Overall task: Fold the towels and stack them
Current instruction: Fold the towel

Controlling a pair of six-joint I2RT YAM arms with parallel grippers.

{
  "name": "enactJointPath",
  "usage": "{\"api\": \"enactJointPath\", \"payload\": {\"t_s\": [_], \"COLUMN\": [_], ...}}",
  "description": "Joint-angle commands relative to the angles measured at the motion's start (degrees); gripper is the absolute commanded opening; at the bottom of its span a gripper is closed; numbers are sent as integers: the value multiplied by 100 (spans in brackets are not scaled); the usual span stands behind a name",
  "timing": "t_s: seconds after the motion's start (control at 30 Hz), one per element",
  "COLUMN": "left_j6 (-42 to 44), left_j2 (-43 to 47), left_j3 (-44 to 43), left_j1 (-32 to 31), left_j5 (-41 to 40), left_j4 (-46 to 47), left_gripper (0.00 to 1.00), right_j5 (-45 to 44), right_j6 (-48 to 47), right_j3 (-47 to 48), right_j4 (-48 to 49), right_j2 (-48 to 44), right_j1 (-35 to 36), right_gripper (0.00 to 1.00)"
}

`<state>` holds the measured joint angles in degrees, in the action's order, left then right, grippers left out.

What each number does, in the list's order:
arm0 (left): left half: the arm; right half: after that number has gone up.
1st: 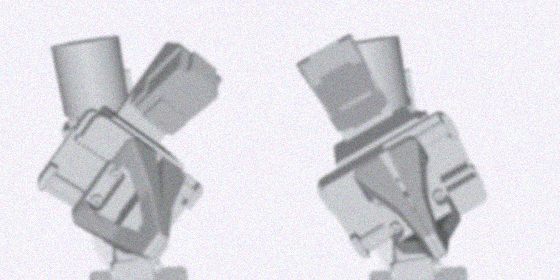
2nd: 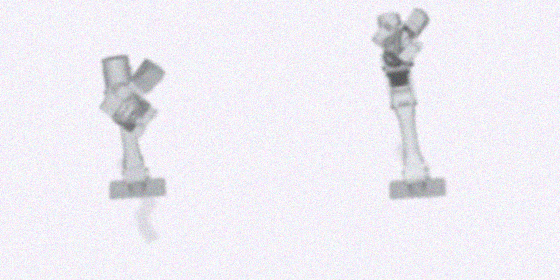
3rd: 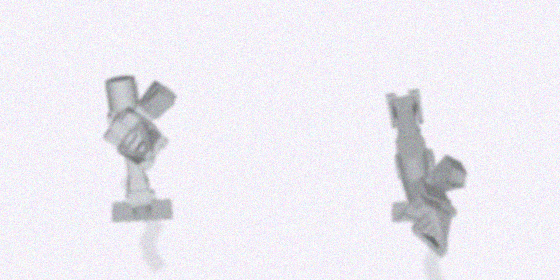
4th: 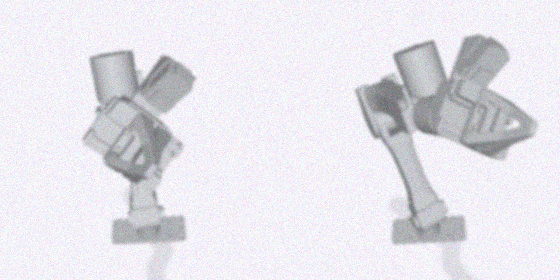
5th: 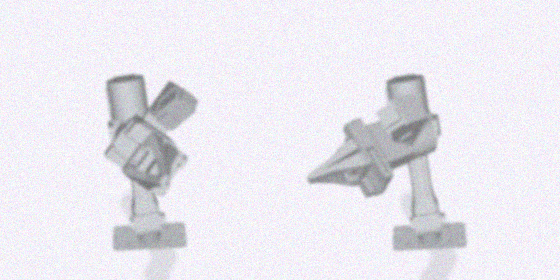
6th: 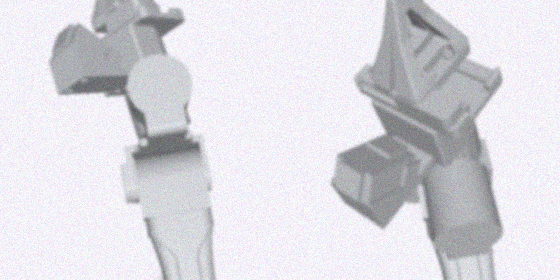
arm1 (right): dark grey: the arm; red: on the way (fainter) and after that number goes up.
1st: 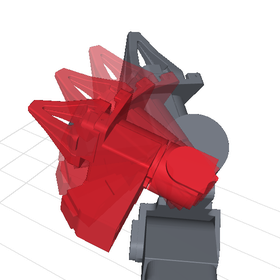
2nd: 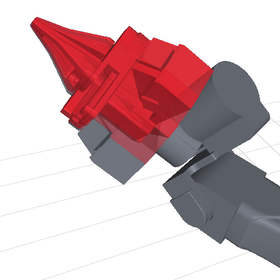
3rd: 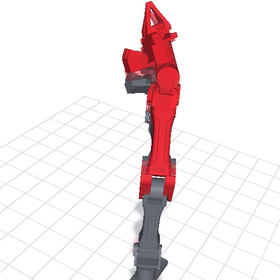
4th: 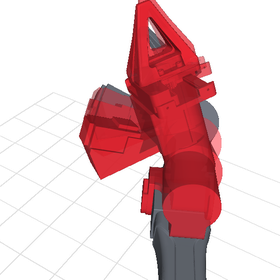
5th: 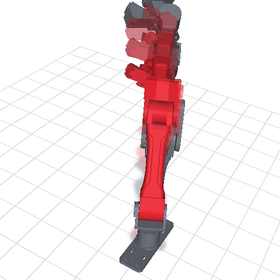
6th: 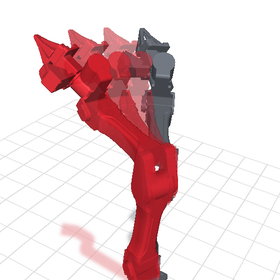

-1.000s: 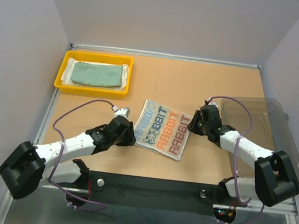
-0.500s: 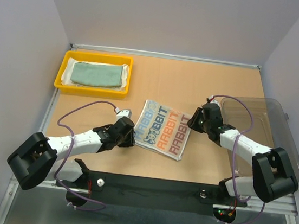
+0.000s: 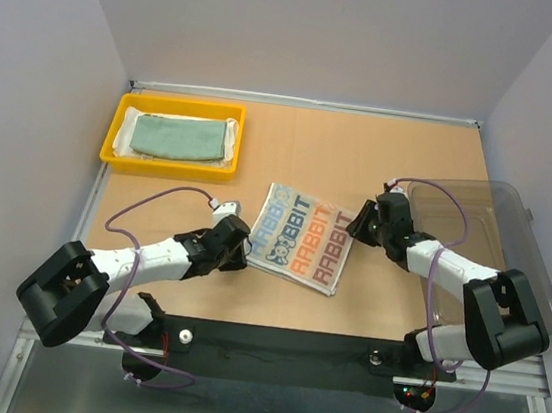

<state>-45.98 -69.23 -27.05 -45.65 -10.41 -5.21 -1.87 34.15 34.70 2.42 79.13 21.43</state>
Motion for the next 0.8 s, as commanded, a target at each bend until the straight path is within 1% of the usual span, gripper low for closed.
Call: {"api": "enactJointPath", "payload": {"t_s": [0.0, 0.1, 0.13, 0.23, 0.33, 0.47, 0.5, 0.6, 0.77], "left_j6": [-69, -96, -96, -113, -122, -175, -184, -201, -219], "left_j2": [-204, -284, -380, -590, -758, -890, -908, -1013, -1136], "left_j3": [-29, -64, -81, -160, -292, -371, -415, -485, -565], "left_j1": [-23, -23, -23, -32, -41, -32, -32, -32, -32], "left_j5": [-66, -84, -84, -57, -48, -66, -66, -83, -101], "left_j4": [-217, -234, -243, -305, -401, -498, -533, -586, -656], "left_gripper": [31, 30, 30, 20, 14, 13, 13, 13, 13], "right_j5": [134, 152, 308, 301, 319, 222, 31, -146, -648], "right_j6": [4, 4, 4, 39, 65, 170, 240, 346, 329], "right_j3": [-42, -51, -60, -112, -104, -130, -234, -376, -569], "right_j4": [426, 505, 523, 611, 690, 673, 673, 664, 629], "right_j2": [23, 58, 84, 94, 102, 111, 15, -205, -460], "right_j1": [-104, -113, -122, -139, -192, -271, -288, -306, -385], "right_gripper": [34, 34, 34, 34, 34, 34, 34, 35, 35]}}
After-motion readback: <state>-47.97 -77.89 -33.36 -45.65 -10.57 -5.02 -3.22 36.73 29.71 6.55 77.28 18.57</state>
